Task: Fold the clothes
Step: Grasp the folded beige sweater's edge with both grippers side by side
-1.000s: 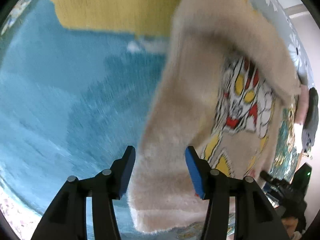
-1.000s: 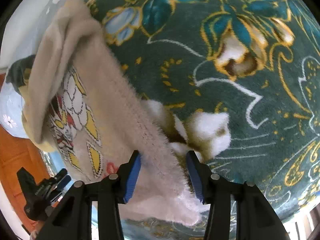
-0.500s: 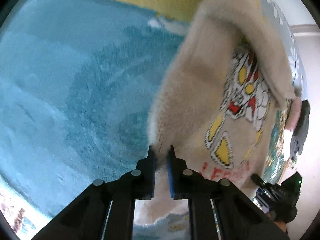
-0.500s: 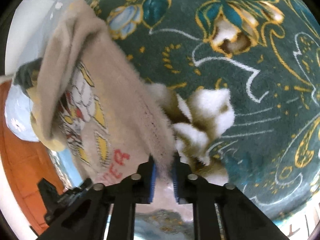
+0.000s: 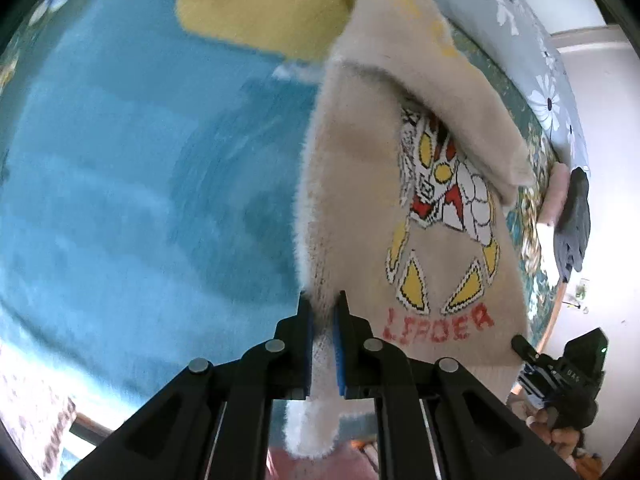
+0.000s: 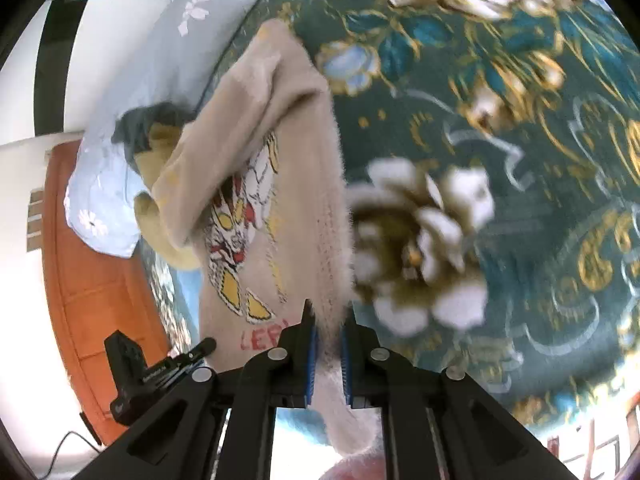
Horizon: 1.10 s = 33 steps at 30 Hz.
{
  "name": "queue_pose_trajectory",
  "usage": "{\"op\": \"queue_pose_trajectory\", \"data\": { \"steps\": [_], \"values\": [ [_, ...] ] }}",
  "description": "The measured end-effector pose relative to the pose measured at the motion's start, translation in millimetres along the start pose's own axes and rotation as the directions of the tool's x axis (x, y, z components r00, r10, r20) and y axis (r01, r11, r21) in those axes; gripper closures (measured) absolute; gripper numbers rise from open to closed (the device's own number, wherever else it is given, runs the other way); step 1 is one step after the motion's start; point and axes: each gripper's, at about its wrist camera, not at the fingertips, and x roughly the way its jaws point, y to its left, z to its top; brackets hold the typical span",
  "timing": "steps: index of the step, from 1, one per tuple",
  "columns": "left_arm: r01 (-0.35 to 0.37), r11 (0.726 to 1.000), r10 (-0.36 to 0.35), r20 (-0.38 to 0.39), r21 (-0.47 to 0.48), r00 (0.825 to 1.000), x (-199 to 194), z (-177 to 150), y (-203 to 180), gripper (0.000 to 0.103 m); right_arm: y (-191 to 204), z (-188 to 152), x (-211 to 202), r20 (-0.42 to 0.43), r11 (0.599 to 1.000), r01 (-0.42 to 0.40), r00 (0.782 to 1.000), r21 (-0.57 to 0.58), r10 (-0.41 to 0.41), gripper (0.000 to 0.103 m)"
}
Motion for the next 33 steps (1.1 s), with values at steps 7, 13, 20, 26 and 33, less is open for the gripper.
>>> {"op": "queue_pose_trajectory", "data": {
  "steps": [7,13,20,26,33],
  "values": [
    [0.147,0.979,-0.145,0.018,-0.144,0.989,-24.0,31.5,10.0,0.095,-8.3,15.9,-23.4,0.043,0.991,-0.090,0.995,0.101,0.086,0.092],
    [0.289,0.913,-0.269,0.108,-0.287,0.957,-9.8,98.3,-11.9,0.094,16.4,84.6,-6.5,0.117,0.964,-0.176,0.981,0.198,0.155,0.092],
    [0.527,0.627,-0.444,0.292,-0.574,0.847,-2.2,139.5,20.5,0.091,22.0,140.4,7.5,0.187,0.891,-0.287,0.954,0.353,0.233,0.084],
    [0.409,0.789,-0.330,0.246,-0.458,0.911,-11.7,158.6,20.9,0.081,16.7,160.9,-6.2,0.274,0.898,-0.272,0.945,0.345,0.180,0.061],
    [0.167,0.981,-0.152,0.142,-0.100,0.978,4.8,171.1,-40.8,0.066,44.8,179.4,28.8,0.137,0.987,0.006,0.990,0.164,-0.029,0.057]
  ]
}}
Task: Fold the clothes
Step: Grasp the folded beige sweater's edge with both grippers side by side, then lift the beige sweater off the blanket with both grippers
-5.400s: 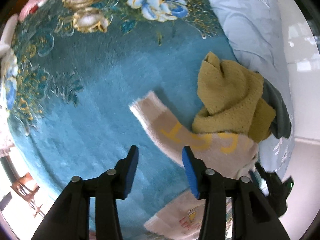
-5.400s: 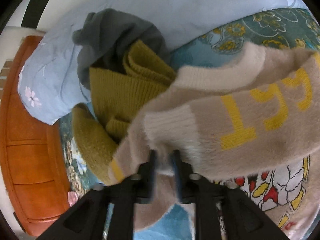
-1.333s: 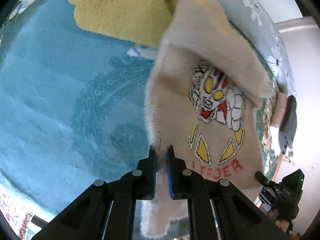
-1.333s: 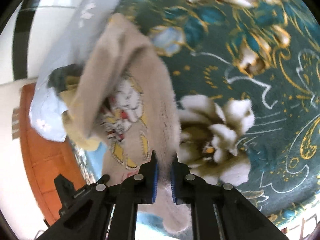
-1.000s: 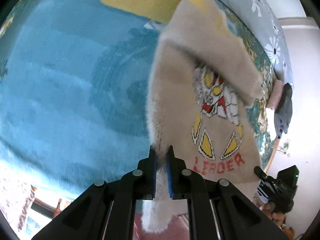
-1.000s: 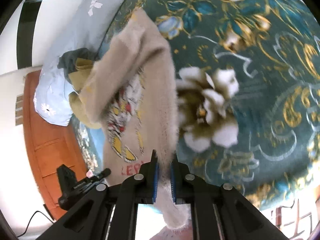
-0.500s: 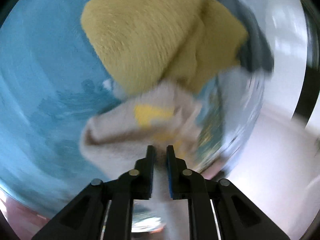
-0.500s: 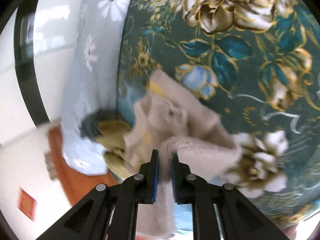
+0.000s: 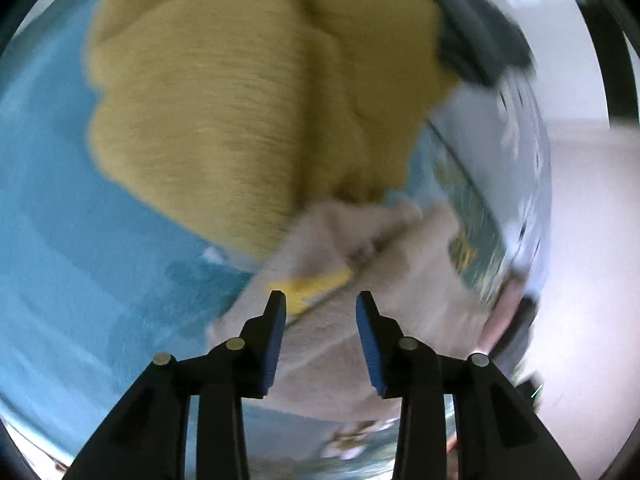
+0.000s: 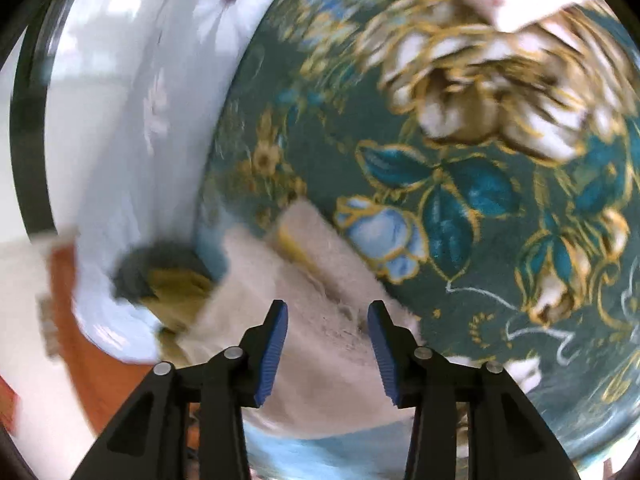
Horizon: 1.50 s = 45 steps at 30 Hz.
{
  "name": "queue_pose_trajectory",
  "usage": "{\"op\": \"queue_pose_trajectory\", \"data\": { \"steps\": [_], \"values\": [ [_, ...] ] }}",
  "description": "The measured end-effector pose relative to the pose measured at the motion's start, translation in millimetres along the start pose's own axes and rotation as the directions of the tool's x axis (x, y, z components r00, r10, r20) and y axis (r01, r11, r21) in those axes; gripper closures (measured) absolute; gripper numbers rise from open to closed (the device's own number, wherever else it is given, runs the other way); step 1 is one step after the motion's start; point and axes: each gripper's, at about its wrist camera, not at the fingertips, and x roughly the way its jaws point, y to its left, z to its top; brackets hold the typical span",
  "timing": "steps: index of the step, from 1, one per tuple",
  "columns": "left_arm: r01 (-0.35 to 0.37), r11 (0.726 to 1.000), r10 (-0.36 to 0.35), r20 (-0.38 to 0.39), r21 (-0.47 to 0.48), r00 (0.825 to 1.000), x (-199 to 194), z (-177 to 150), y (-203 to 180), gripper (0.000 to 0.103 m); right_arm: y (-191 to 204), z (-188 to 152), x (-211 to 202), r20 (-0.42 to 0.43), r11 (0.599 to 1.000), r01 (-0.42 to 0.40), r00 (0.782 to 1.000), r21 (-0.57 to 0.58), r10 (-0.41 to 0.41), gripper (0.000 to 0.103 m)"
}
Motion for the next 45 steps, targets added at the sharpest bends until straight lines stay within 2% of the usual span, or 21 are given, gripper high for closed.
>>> {"op": "queue_pose_trajectory", "data": {
  "steps": [3,6,12,17,18,19,22,25,28,31,33,36,42,45],
  "values": [
    [-0.098,0.989,0.098,0.002,0.115,0.995,20.6,0.6,-24.4,0.066,14.5,1.3,18.4,-0.006,0.993,0.074,0.997,-0.087,-0.075,0.057],
    [-0.161,0.978,0.158,0.039,0.135,0.987,32.2,5.7,-27.1,0.066,23.5,4.4,34.4,0.013,0.980,0.155,0.988,-0.122,-0.154,0.062],
    [-0.174,0.976,0.169,0.051,0.133,0.984,40.6,8.7,-16.2,0.067,15.2,11.4,46.3,0.017,0.965,0.215,0.976,-0.150,-0.215,0.064],
    [-0.166,0.973,0.162,0.043,0.159,0.986,40.7,11.7,-20.1,0.072,15.2,12.2,44.9,0.012,0.965,0.214,0.977,-0.153,-0.215,0.064],
    [-0.143,0.974,0.138,0.042,0.176,0.990,38.0,10.5,-21.5,0.083,17.4,10.6,42.0,0.018,0.965,0.209,0.978,-0.160,-0.209,0.073],
    [-0.120,0.974,0.115,0.039,0.192,0.993,35.4,9.0,-22.4,0.087,20.9,8.1,39.1,0.028,0.964,0.202,0.979,-0.175,-0.200,0.077],
    [-0.058,0.976,0.048,0.055,0.210,0.997,21.4,1.9,-23.9,0.091,33.0,-3.0,26.6,0.050,0.960,0.163,0.986,-0.226,-0.156,0.089],
    [-0.030,0.982,0.010,0.107,0.188,0.994,5.5,-5.4,-23.9,0.091,38.2,-9.4,9.5,0.078,0.963,0.110,0.993,-0.247,-0.094,0.091],
    [-0.034,0.988,0.014,0.130,0.153,0.991,2.6,-4.9,-11.2,0.091,38.6,-8.9,2.8,0.101,0.963,0.100,0.992,-0.249,-0.077,0.091],
    [-0.067,0.988,0.052,0.110,0.136,0.993,21.0,3.0,-5.0,0.091,31.8,-2.5,14.7,0.088,0.962,0.137,0.989,-0.238,-0.119,0.091],
    [-0.108,0.983,0.095,0.098,0.145,0.991,35.8,8.8,-5.2,0.091,23.8,1.7,31.2,0.072,0.956,0.189,0.982,-0.226,-0.177,0.091],
    [-0.112,0.985,0.101,0.091,0.129,0.991,43.7,15.0,-6.0,0.091,10.0,9.1,41.3,0.056,0.969,0.190,0.981,-0.160,-0.183,0.091],
    [-0.135,0.976,0.124,0.075,0.172,0.989,45.1,12.8,-13.6,0.090,15.3,9.0,38.2,0.045,0.954,0.201,0.980,-0.222,-0.196,0.089],
    [-0.146,0.966,0.133,0.075,0.213,0.988,38.7,9.1,-20.9,0.088,15.9,8.4,33.7,0.033,0.958,0.182,0.983,-0.220,-0.179,0.084]
  ]
}}
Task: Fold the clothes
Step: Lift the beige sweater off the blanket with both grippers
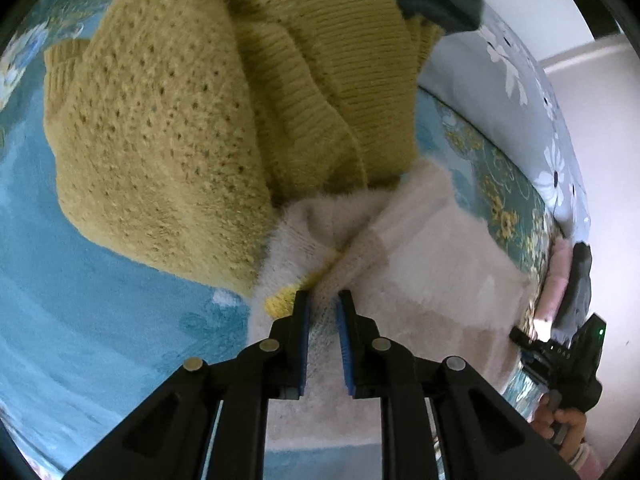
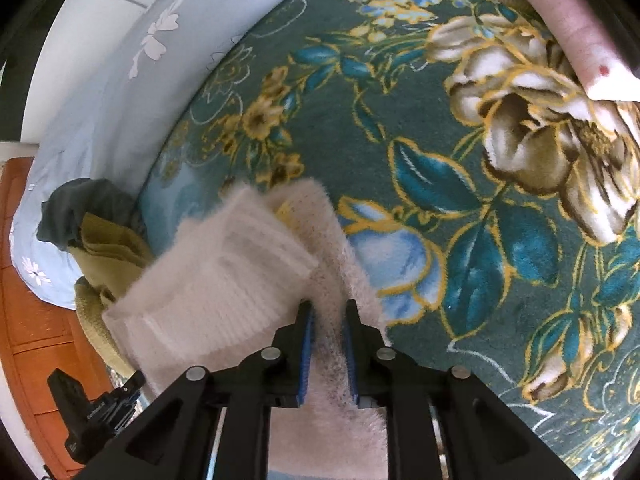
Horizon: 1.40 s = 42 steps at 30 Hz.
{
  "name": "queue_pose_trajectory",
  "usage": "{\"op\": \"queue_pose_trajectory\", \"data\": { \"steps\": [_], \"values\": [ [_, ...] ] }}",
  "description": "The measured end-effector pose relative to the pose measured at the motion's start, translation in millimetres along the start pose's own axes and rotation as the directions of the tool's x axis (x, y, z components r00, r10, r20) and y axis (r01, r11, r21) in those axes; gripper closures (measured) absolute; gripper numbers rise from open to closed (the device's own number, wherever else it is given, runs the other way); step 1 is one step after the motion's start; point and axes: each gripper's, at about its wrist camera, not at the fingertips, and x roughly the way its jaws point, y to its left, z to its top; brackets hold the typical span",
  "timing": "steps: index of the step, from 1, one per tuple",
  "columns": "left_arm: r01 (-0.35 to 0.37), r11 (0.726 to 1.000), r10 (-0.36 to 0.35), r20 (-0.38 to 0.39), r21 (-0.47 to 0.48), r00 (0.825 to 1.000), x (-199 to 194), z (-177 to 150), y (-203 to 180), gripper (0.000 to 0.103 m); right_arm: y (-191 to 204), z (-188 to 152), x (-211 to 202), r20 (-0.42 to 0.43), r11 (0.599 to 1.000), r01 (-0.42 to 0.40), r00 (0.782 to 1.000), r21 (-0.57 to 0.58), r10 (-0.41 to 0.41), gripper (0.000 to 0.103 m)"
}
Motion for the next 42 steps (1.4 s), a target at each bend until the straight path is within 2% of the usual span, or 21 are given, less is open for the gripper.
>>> {"op": "queue_pose_trajectory", "data": {
  "steps": [2,3,4,6,8,9,12,15,17,19,22,26,29,33,35,37,42],
  "values": [
    [-0.040,0.998,0.040,0.004,0.040,0.999,-0.7,-1.4,-4.1,0.074,0.0,-3.9,-1.5,0.000,1.000,0.020,1.000,-0.023,-0.020,0.078],
    [-0.070,0.996,0.070,0.002,0.063,0.998,2.0,-1.6,-4.7,0.065,-0.3,-5.7,-1.8,0.001,0.999,0.035,0.999,-0.034,-0.035,0.067],
    [-0.095,0.992,0.096,0.000,0.083,0.995,4.5,-1.9,-5.1,0.062,-1.0,-6.5,-1.3,0.004,0.998,0.050,0.999,-0.041,-0.050,0.057],
    [-0.065,0.995,0.067,-0.029,0.076,0.997,11.0,-2.7,-1.1,0.061,-6.1,-6.4,-0.2,-0.001,0.999,0.041,0.999,-0.025,-0.041,0.055],
    [-0.010,1.000,0.011,-0.060,0.020,0.998,14.4,-2.7,7.8,0.059,-13.0,-5.6,1.1,-0.011,1.000,0.017,1.000,0.004,-0.017,0.051],
    [0.026,1.000,-0.027,-0.060,-0.010,0.998,11.7,-4.7,12.8,0.056,-16.4,-5.2,1.8,-0.016,1.000,0.004,1.000,0.018,-0.004,0.051],
    [0.097,0.995,-0.099,-0.057,-0.024,0.993,11.7,-9.8,12.0,0.045,-18.0,-4.3,-2.1,-0.032,0.999,-0.048,0.998,0.022,0.048,0.051],
    [0.076,0.997,-0.075,-0.089,0.005,0.993,23.2,-10.9,16.6,0.045,-15.1,-3.6,0.9,-0.058,0.998,-0.053,0.997,-0.020,0.052,0.051],
    [0.103,0.994,-0.106,-0.094,-0.039,0.990,32.1,-8.8,24.2,0.043,-17.9,-1.6,5.8,-0.069,0.998,-0.066,0.995,-0.016,0.064,0.050],
    [0.130,0.988,-0.138,-0.099,-0.084,0.986,41.0,-6.6,31.7,0.035,-22.6,1.0,10.7,-0.079,0.996,-0.091,0.993,0.004,0.091,0.049],
    [0.179,0.973,-0.194,-0.097,-0.144,0.976,53.9,-5.4,38.5,0.035,-29.9,4.6,18.0,-0.092,0.991,-0.130,0.987,0.038,0.133,0.049],
    [0.222,0.960,-0.238,-0.082,-0.169,0.968,61.9,-6.4,36.3,0.035,-36.6,6.7,25.4,-0.099,0.980,-0.174,0.978,0.093,0.183,0.049],
    [0.236,0.955,-0.252,-0.075,-0.180,0.965,63.5,-7.7,33.7,0.044,-35.7,4.8,25.8,-0.094,0.979,-0.173,0.979,0.109,0.183,0.048],
    [0.210,0.960,-0.227,-0.075,-0.184,0.971,58.5,-9.5,25.7,0.058,-33.8,1.8,24.0,-0.086,0.974,-0.160,0.981,0.161,0.175,0.053],
    [0.179,0.969,-0.194,-0.075,-0.172,0.978,53.6,-10.9,17.5,0.063,-30.5,-0.9,20.6,-0.078,0.973,-0.146,0.984,0.176,0.162,0.058],
    [0.148,0.977,-0.160,-0.071,-0.151,0.985,46.5,-12.4,7.4,0.069,-26.1,-3.9,16.2,-0.072,0.974,-0.130,0.987,0.185,0.146,0.069],
    [0.108,0.991,-0.111,-0.032,-0.082,0.993,13.8,-19.7,-26.1,0.074,-6.6,-11.1,-11.7,-0.040,0.978,-0.152,0.987,0.141,0.159,0.075]
  ]
}}
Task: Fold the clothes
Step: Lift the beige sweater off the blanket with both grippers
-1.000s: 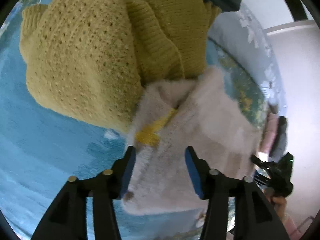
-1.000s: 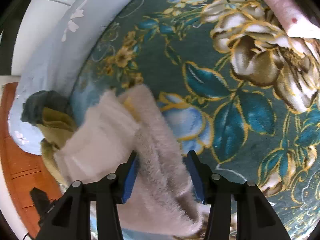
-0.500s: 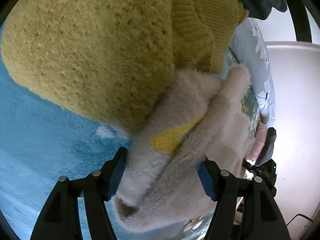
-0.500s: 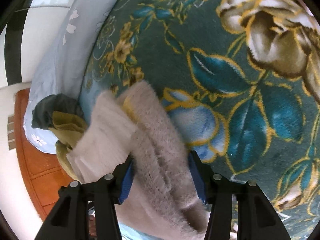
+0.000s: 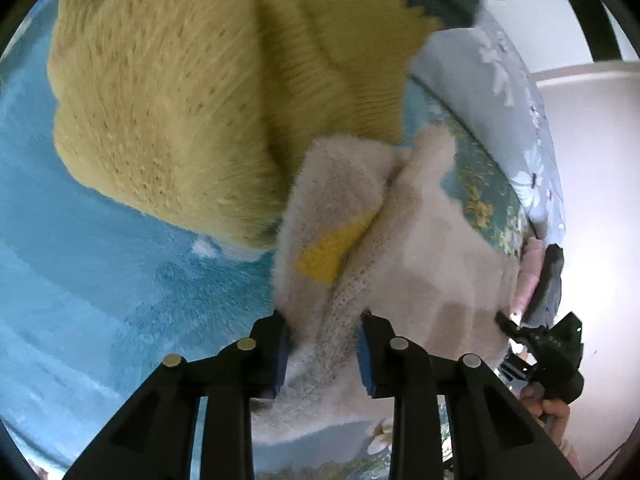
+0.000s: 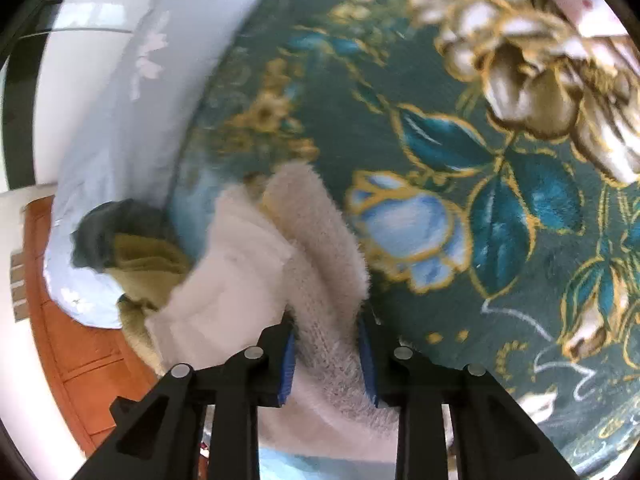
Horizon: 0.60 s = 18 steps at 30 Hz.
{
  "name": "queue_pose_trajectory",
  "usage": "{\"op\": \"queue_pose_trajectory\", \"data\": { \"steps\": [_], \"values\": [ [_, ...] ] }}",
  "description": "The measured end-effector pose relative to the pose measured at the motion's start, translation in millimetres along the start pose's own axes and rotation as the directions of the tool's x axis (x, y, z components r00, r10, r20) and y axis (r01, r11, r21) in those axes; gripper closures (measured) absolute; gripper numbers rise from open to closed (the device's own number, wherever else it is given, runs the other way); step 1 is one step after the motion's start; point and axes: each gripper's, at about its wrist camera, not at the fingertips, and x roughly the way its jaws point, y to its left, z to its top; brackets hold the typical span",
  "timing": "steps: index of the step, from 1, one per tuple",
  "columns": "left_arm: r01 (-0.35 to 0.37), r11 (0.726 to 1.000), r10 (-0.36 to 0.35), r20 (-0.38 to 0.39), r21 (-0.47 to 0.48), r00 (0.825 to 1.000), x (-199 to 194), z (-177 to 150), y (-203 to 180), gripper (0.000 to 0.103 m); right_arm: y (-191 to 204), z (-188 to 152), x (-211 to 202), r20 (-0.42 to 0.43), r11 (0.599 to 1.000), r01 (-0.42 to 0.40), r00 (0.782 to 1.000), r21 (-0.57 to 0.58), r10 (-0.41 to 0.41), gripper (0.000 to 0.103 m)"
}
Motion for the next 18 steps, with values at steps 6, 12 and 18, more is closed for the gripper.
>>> {"op": "queue_pose_trajectory", "data": {
  "steps": [6,12,18],
  "values": [
    [-0.019,0.999,0.015,0.080,0.050,0.997,-43.6,-17.7,-35.9,0.076,26.6,-24.5,-42.6,0.038,0.992,-0.105,0.993,-0.064,0.108,0.076],
    [0.003,1.000,-0.007,0.162,0.023,0.987,-122.9,-74.6,-11.8,0.076,39.1,-48.4,-79.1,0.054,0.975,-0.186,0.980,-0.121,0.194,0.076],
    [0.035,0.998,-0.045,0.194,0.056,0.980,-148.1,-96.8,-22.9,0.076,46.2,-70.5,-118.0,0.091,0.964,-0.214,0.969,-0.159,0.230,0.077]
  ]
}}
